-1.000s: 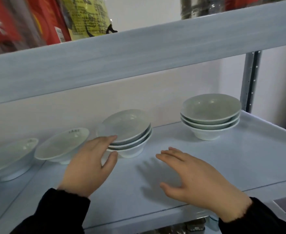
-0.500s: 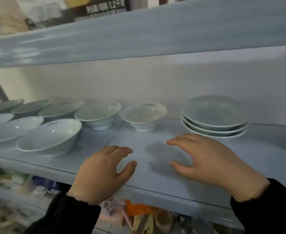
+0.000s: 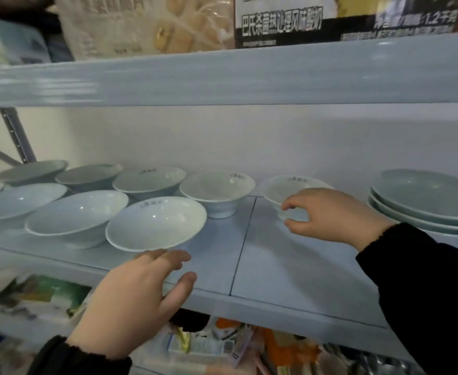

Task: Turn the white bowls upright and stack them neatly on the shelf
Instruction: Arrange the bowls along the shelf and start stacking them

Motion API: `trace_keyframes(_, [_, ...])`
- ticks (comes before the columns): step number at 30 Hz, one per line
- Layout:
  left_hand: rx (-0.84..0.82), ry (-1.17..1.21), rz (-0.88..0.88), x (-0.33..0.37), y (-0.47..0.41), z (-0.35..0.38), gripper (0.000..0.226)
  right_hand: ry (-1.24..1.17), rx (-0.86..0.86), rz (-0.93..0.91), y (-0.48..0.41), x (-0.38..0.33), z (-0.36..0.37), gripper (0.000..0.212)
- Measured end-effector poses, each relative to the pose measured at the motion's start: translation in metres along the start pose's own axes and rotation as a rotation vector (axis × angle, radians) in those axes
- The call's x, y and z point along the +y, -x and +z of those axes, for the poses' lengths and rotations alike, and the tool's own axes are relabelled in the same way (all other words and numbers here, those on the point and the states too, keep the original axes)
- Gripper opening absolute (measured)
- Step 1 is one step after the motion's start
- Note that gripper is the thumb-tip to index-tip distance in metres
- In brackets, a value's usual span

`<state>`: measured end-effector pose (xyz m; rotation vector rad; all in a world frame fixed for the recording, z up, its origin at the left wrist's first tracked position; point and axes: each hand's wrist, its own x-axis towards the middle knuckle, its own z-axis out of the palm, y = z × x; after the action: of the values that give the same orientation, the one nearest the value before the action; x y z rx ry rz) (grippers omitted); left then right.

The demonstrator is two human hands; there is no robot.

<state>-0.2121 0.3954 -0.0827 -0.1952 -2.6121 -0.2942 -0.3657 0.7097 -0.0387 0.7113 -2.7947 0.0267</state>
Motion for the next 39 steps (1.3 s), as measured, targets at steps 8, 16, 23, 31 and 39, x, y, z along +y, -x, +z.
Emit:
trace_keyframes(8, [0.009, 0.060, -0.027, -0.044, 0.003, -0.013, 0.038, -0.044, -0.045, 0.157, -0.045, 0.004, 0.028, 0.034])
trace_keyframes(16, [-0.005, 0.100, -0.065, -0.038, -0.002, -0.014, 0.038, -0.043, -0.166, 0.165, -0.076, 0.028, 0.040, 0.020])
trace_keyframes(23, [-0.021, 0.110, -0.074, -0.027, -0.009, -0.010, 0.046, -0.036, -0.214, 0.192, -0.080, 0.041, 0.061, 0.020])
trace_keyframes(31, [-0.014, 0.063, -0.028, -0.021, -0.024, -0.010, 0.044, -0.028, 0.039, 0.260, -0.085, 0.056, 0.033, 0.016])
trace_keyframes(39, [0.049, 0.050, -0.004, -0.026, -0.047, -0.033, 0.047, -0.160, 0.192, 0.028, -0.141, -0.023, -0.013, 0.031])
